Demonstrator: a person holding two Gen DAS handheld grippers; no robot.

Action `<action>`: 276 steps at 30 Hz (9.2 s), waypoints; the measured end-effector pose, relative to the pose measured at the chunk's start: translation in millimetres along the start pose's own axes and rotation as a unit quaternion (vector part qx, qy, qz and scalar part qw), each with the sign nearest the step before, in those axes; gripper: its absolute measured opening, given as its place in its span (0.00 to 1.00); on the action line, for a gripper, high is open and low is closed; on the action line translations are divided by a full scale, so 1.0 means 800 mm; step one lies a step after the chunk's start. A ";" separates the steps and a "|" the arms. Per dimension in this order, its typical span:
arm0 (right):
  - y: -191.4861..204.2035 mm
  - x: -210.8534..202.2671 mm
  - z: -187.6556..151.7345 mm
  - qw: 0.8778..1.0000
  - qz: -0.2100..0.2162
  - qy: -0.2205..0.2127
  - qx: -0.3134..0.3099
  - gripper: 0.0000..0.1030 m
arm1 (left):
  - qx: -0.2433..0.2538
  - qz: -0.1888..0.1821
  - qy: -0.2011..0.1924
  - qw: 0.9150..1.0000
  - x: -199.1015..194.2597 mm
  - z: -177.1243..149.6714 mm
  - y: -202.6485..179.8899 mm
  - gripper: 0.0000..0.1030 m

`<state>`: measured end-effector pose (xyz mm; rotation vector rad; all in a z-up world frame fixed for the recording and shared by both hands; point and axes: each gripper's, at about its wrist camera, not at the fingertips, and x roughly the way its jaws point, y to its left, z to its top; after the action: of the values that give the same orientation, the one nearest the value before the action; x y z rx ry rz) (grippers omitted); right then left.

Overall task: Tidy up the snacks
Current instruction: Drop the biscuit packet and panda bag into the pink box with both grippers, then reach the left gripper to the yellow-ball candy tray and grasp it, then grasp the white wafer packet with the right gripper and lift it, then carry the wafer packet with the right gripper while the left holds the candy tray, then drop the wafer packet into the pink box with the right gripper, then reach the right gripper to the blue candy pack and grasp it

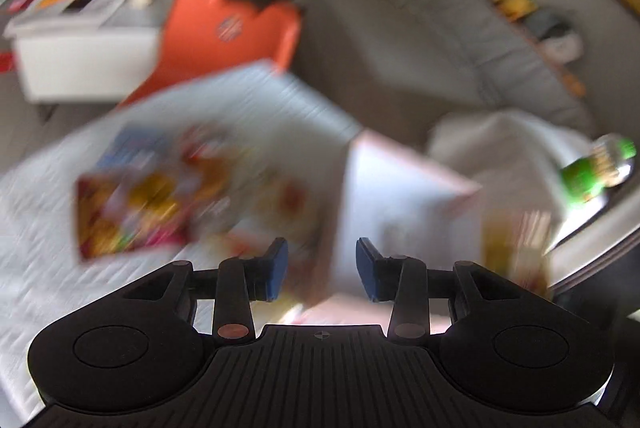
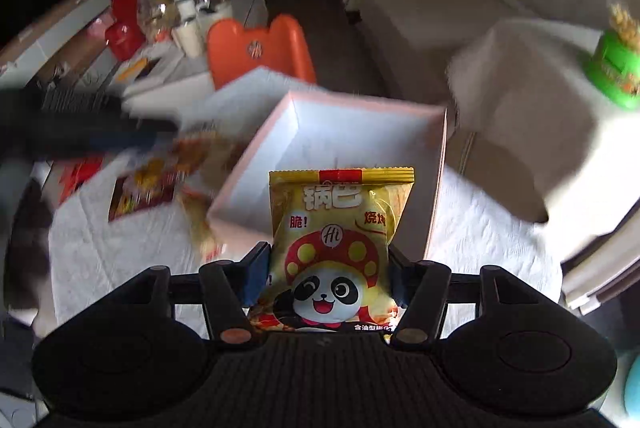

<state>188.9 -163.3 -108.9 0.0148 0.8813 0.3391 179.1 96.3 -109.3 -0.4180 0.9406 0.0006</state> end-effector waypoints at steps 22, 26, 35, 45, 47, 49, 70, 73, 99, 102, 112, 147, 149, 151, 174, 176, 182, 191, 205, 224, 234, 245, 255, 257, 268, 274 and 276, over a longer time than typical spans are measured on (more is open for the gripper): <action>0.104 0.081 -0.117 0.991 -0.011 0.129 0.028 0.87 | 0.258 -0.075 0.103 0.958 0.230 0.106 -0.019 0.22; 0.100 0.106 -0.104 0.992 -0.009 0.102 0.078 0.87 | 0.384 -0.087 0.125 0.911 0.203 0.060 0.001 0.25; 0.171 0.183 -0.065 0.996 0.026 0.084 0.027 0.90 | 0.339 -0.069 0.097 0.933 0.122 0.044 0.115 0.23; 0.266 0.153 -0.078 0.980 0.121 0.100 -0.119 0.89 | 0.081 -0.043 0.023 0.996 0.017 0.044 0.226 0.24; 0.267 0.144 -0.070 0.986 0.092 0.072 -0.119 0.89 | 0.071 -0.035 0.018 0.997 0.004 0.033 0.240 0.24; 0.264 0.147 -0.054 0.991 0.049 0.037 -0.115 0.89 | 0.051 -0.036 0.012 0.998 -0.009 0.026 0.254 0.24; 0.287 0.230 0.017 0.994 0.032 0.043 -0.094 0.88 | 0.151 -0.024 0.051 0.987 0.047 0.055 0.319 0.32; 0.291 0.235 0.025 0.995 0.037 0.046 -0.085 0.88 | 0.145 -0.049 0.068 0.986 0.024 0.025 0.320 0.33; 0.298 0.267 0.072 0.985 -0.015 0.099 -0.138 0.32 | 0.069 0.012 0.074 0.995 -0.013 -0.012 0.300 0.33; 0.281 0.234 0.053 0.986 0.006 0.113 -0.123 0.32 | 0.086 0.019 0.070 0.994 -0.004 -0.010 0.282 0.34; 0.229 0.161 0.016 0.990 0.043 0.106 -0.081 0.78 | 0.084 0.029 0.090 0.992 -0.013 -0.026 0.265 0.33; 0.109 0.093 -0.100 0.988 0.006 0.135 -0.075 0.82 | 0.045 0.000 0.115 0.992 -0.042 -0.201 0.095 0.29; 0.106 0.102 -0.094 0.990 0.023 0.129 -0.058 0.83 | 0.054 0.015 0.114 0.992 -0.041 -0.207 0.075 0.29; 0.117 0.126 -0.085 0.990 0.032 0.127 -0.055 0.85 | 0.060 0.022 0.119 0.991 -0.038 -0.208 0.063 0.29; 0.067 0.092 -0.165 0.984 -0.033 0.151 -0.086 1.00 | 0.126 0.053 0.149 0.979 -0.031 -0.213 0.022 0.37; 0.067 0.090 -0.165 0.985 -0.034 0.146 -0.083 1.00 | 0.122 0.045 0.149 0.980 -0.029 -0.212 0.023 0.35; 0.069 0.085 -0.153 0.979 0.004 0.162 -0.123 0.90 | 0.073 0.001 0.151 0.986 -0.024 -0.210 0.039 0.35; 0.107 0.149 -0.086 0.981 0.021 0.142 -0.131 0.81 | 0.178 0.040 0.152 0.971 -0.023 -0.226 0.002 0.33; 0.047 0.049 -0.144 0.984 -0.009 0.159 -0.081 0.56 | 0.164 0.044 0.148 0.974 -0.012 -0.212 0.003 0.33; 0.043 0.045 -0.183 0.984 -0.010 0.155 -0.092 0.77 | 0.193 0.076 0.099 0.973 0.013 -0.204 -0.014 0.51; 0.037 0.028 -0.166 0.987 -0.013 0.134 -0.082 0.55 | 0.236 0.057 0.072 0.968 -0.011 -0.221 -0.026 0.32; 0.018 -0.017 -0.149 0.992 -0.007 0.115 -0.051 0.54 | 0.216 -0.052 -0.142 0.965 -0.092 -0.047 -0.127 0.32; 0.018 -0.031 -0.106 0.997 -0.023 0.077 -0.020 0.55 | 0.055 -0.055 -0.047 0.996 -0.053 -0.025 -0.032 0.30; 0.021 -0.035 -0.088 0.998 -0.030 0.051 -0.020 0.55 | 0.027 -0.050 -0.042 0.997 -0.057 -0.031 -0.001 0.30; 0.031 0.019 0.070 0.997 -0.067 -0.025 0.007 0.81 | -0.028 0.029 -0.019 0.999 -0.083 -0.035 0.129 0.30; 0.098 0.067 0.008 0.998 -0.002 0.058 0.014 0.81 | -0.048 0.026 0.022 0.998 -0.083 -0.051 0.187 0.30; 0.131 0.090 -0.012 0.995 0.023 0.092 0.005 0.81 | -0.058 0.026 0.032 0.997 -0.085 -0.057 0.202 0.30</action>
<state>194.1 -44.1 -153.1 0.0138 1.0672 0.3841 74.0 241.2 -135.7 -0.5022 1.0185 0.0898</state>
